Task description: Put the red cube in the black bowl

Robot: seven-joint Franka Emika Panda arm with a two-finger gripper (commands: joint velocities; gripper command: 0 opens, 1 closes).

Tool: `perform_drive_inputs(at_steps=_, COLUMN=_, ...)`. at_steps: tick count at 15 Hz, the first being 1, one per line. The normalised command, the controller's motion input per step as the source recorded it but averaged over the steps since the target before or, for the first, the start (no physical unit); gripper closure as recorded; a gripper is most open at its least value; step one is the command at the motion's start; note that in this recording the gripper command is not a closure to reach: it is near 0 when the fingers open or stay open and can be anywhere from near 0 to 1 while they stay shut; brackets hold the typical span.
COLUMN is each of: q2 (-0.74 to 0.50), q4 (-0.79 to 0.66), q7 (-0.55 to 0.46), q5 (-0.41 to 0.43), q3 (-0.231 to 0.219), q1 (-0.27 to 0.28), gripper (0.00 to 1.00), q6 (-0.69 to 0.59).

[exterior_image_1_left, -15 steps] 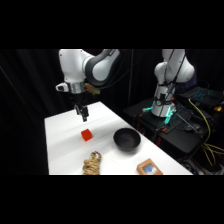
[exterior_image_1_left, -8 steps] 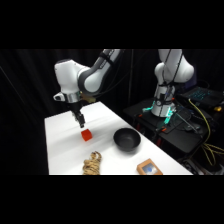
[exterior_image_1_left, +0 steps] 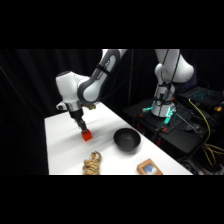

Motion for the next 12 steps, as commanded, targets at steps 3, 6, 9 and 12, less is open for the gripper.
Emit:
perform_drive_inputs(at_steps=3, q2=0.01, q4=-0.07, q7=-0.05, q5=0.025, q3=0.041, q1=-0.043, gripper=0.00, q6=0.23)
perform_drive_inputs(at_steps=6, q2=-0.02, q4=-0.12, q7=-0.04, q5=0.001, q3=0.008, q1=-0.061, gripper=0.00, q6=0.26)
perform_drive_inputs(at_steps=9, q2=-0.07, q4=-0.19, q7=-0.04, q5=0.010, q3=0.021, q1=-0.068, gripper=0.00, q6=0.29)
perform_drive_inputs(at_steps=12, q2=-0.08, q4=-0.21, q7=-0.04, q5=0.011, q3=0.035, q1=-0.053, gripper=0.00, q6=0.29)
